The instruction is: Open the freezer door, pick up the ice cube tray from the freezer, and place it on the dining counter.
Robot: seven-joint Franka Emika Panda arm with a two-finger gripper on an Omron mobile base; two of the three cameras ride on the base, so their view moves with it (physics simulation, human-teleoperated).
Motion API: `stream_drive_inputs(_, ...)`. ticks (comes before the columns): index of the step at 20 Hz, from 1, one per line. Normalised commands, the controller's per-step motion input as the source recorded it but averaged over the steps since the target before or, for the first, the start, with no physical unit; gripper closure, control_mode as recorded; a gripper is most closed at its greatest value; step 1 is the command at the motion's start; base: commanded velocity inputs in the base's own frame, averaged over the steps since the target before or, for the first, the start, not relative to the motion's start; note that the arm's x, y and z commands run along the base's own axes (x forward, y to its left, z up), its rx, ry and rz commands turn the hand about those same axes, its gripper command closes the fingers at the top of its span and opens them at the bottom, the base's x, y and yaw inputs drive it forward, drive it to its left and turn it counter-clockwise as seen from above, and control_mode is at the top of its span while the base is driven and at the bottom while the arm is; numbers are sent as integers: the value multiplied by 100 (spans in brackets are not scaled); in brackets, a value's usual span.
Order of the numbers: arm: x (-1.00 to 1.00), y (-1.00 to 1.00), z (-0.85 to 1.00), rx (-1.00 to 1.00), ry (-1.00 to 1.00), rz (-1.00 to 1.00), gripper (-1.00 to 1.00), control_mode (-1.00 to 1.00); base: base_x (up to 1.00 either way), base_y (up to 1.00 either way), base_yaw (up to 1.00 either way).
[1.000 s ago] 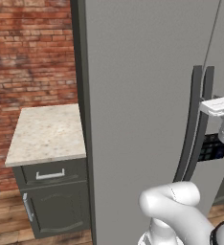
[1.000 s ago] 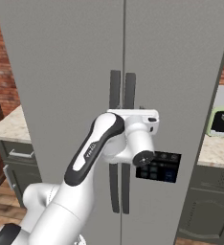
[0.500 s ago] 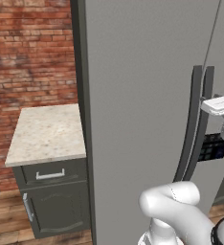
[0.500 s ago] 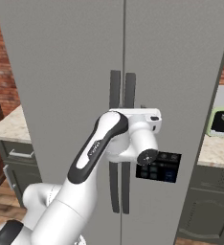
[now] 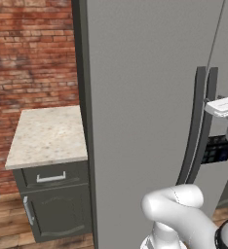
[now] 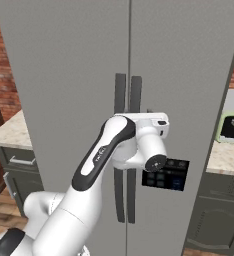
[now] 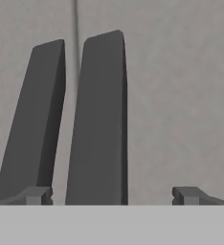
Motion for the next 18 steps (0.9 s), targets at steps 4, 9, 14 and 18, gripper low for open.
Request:
stream_drive_inputs(4,8,13,0,0,0,0,-100,-100,0,0,0)
stream_drive_inputs(9,1,26,0,0,2,2,-100,-100,0,0,0)
stream_drive_inputs(14,0,29,0,0,1,2,-100,-100,0,0,0)
stream_drive_inputs(18,6,14,0,0,0,1,-100,-100,0,0,0)
